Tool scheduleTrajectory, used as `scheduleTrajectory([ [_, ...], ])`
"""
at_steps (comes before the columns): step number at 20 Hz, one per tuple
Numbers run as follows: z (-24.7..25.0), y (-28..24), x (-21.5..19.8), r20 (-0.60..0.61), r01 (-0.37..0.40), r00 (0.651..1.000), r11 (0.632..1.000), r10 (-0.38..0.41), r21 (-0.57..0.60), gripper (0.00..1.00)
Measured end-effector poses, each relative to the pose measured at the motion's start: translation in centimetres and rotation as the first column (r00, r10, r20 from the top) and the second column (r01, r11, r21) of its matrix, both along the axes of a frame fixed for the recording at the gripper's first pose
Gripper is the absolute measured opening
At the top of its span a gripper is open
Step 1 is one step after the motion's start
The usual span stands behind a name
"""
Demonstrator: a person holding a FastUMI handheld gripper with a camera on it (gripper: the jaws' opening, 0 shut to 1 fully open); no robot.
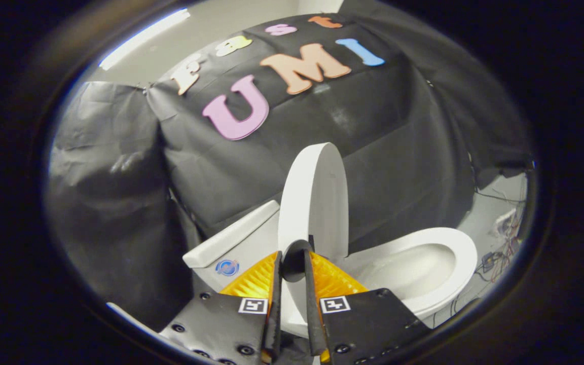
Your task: Open the toilet lid.
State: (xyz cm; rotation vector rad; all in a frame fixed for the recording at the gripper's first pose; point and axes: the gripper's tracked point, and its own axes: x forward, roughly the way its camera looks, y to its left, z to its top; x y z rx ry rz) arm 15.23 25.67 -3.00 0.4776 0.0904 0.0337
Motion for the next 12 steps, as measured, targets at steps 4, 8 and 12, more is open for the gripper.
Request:
scheduleTrajectory([
  [4, 0.9, 3.2, 1.8, 0.009, -0.079, 0.997, 0.995, 0.079, -0.057, 0.25],
  [8, 1.1, 5.9, 3.0, 0.002, -0.135, 0.991, 0.987, 0.135, -0.09, 0.25],
  [12, 0.9, 8.4, 5.0, -0.011, -0.206, 0.978, 0.969, 0.206, -0.137, 0.25],
])
